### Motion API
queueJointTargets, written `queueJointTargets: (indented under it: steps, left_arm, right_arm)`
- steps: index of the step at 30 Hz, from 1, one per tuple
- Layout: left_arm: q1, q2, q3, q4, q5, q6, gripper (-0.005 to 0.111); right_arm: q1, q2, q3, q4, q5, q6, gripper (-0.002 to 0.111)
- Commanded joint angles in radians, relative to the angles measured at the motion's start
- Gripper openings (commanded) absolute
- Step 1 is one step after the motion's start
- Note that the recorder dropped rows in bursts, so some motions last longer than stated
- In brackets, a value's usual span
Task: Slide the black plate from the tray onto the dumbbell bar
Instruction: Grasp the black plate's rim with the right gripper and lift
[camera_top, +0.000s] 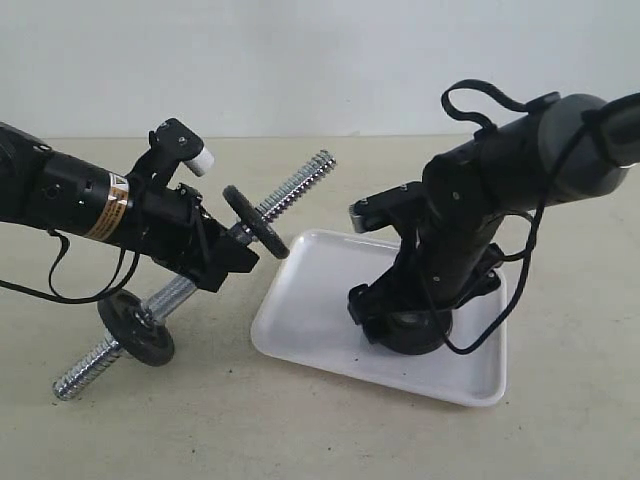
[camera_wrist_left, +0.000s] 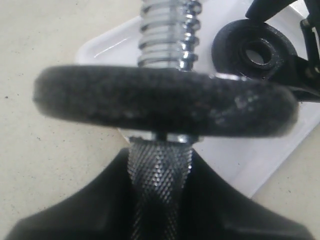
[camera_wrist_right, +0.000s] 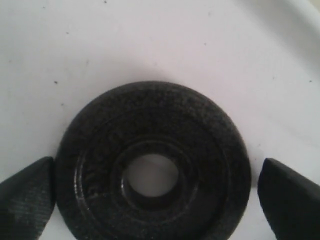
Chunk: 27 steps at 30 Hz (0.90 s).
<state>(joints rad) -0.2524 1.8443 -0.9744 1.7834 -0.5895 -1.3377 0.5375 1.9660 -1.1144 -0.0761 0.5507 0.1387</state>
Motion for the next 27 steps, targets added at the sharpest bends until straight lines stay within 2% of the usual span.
queueJointTargets:
  steps: [1,11,23,25,26,27]
  left_arm:
    - [0.0,-0.059,-0.026,-0.039,-0.094,-0.016,0.004]
    - [0.0,-0.059,-0.026,-0.039,-0.094,-0.034,0.004]
    - [0.0,-0.059,-0.026,-0.039,-0.094,-0.034,0.004]
    - [0.0,-0.059,-0.026,-0.039,-0.094,-0.034,0.004]
    - [0.0,-0.059,-0.026,-0.039,-0.094,-0.034,0.004]
    - [0.0,-0.059,-0.026,-0.039,-0.094,-0.034,0.004]
  right_arm:
    - [-0.007,0.026,0.015,0.02,0.036,-0.018,0.1]
    - [-0.007,0.168,0.015,0.046,0.095,-0.046,0.1]
    - [-0.007,0.181,0.015,0.046,0.139,-0.053,0.1]
    - [-0.007,0.181,0.015,0.046,0.155,-0.053,0.091]
    - [-0.007,0.181,0.015,0.046,0.161,-0.053,0.081]
    - [-0.007,0.181,0.015,0.046,0.163,-0.053,0.066]
